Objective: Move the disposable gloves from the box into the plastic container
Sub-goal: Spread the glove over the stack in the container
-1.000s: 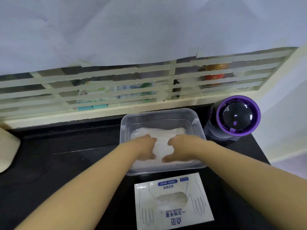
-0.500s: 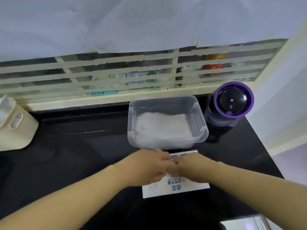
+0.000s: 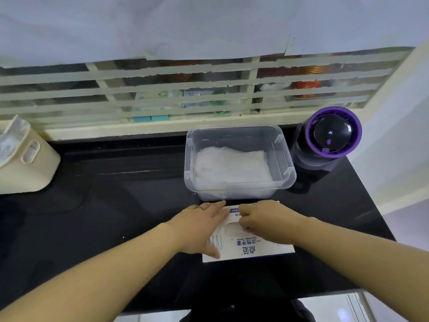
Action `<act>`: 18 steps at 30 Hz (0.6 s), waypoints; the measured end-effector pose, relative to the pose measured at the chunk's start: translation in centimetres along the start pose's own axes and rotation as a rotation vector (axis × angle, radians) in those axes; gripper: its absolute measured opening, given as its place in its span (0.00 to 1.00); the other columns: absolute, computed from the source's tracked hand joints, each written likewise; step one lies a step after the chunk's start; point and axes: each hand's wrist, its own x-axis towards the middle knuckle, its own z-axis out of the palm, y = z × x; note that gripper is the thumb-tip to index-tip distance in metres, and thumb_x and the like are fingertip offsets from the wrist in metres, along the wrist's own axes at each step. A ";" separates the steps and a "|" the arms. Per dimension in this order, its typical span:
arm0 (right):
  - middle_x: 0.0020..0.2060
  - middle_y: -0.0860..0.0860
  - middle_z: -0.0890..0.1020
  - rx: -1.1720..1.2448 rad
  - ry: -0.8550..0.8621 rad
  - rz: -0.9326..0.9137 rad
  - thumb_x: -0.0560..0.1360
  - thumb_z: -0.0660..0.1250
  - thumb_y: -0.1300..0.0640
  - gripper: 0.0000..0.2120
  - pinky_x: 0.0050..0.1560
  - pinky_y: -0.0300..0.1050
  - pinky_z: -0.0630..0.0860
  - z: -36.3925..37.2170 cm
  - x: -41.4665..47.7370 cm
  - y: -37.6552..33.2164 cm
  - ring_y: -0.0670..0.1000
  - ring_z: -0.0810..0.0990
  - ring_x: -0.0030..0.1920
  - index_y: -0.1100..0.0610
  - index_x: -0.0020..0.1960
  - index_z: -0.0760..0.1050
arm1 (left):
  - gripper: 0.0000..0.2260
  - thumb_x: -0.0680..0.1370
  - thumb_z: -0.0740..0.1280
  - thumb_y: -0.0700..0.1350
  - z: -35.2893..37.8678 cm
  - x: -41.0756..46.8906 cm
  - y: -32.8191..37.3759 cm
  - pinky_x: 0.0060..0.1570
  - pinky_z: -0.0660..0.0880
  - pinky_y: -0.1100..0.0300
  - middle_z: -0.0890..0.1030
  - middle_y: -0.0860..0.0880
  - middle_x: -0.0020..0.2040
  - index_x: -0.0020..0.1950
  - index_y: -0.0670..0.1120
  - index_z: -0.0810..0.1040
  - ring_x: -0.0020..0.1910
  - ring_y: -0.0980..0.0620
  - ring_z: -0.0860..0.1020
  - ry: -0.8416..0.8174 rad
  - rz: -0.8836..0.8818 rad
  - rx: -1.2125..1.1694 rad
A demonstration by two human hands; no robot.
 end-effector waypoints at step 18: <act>0.46 0.57 0.79 1.135 0.277 0.424 0.81 0.58 0.55 0.09 0.55 0.50 0.76 -13.3 -4.0 3.7 0.57 0.78 0.48 0.59 0.50 0.74 | 0.38 0.71 0.72 0.62 -3.1 -2.2 1.7 0.63 0.70 0.58 0.67 0.56 0.69 0.75 0.56 0.55 0.63 0.55 0.70 0.032 -0.108 -0.442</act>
